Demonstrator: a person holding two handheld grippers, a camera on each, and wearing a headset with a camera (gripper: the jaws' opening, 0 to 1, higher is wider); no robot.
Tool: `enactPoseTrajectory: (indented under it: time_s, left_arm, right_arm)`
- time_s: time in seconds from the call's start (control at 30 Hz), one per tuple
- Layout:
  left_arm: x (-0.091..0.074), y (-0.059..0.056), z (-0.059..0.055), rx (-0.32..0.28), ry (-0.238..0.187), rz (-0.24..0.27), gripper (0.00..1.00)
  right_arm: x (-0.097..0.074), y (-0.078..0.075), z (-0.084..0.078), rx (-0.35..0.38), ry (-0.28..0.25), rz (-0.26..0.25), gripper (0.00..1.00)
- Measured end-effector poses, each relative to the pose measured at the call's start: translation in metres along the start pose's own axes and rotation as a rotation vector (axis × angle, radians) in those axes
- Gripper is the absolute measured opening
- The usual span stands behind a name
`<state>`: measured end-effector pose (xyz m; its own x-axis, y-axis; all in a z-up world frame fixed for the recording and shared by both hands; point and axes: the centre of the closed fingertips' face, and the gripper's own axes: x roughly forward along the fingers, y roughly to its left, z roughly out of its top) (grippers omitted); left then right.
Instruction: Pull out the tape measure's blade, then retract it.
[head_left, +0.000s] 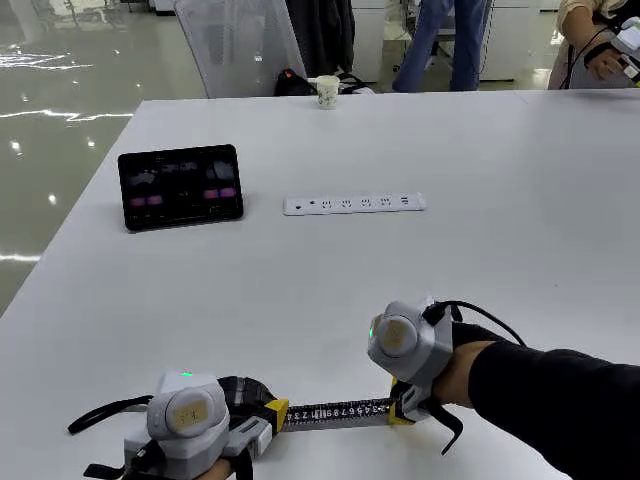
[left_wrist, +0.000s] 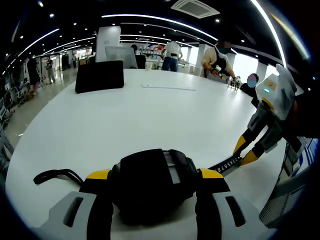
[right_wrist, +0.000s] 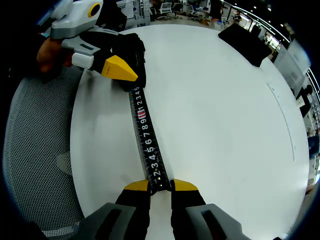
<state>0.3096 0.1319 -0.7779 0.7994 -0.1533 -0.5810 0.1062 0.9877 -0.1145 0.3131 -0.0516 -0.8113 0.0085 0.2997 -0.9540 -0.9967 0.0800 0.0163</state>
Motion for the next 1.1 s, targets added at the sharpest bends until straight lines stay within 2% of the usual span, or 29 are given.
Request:
enactPoseTrajectory:
  time_s: [0.57,1.1]
  left_arm:
    - [0.001,0.000,0.000,0.000,0.012,-0.005,0.61]
    - [0.002,-0.001,0.000,0.023,0.015,0.001,0.62]
  right_arm:
    - [0.002,0.001,0.007,-0.010,0.003,0.007,0.12]
    - [0.004,0.002,0.014,-0.016,-0.010,0.007,0.12]
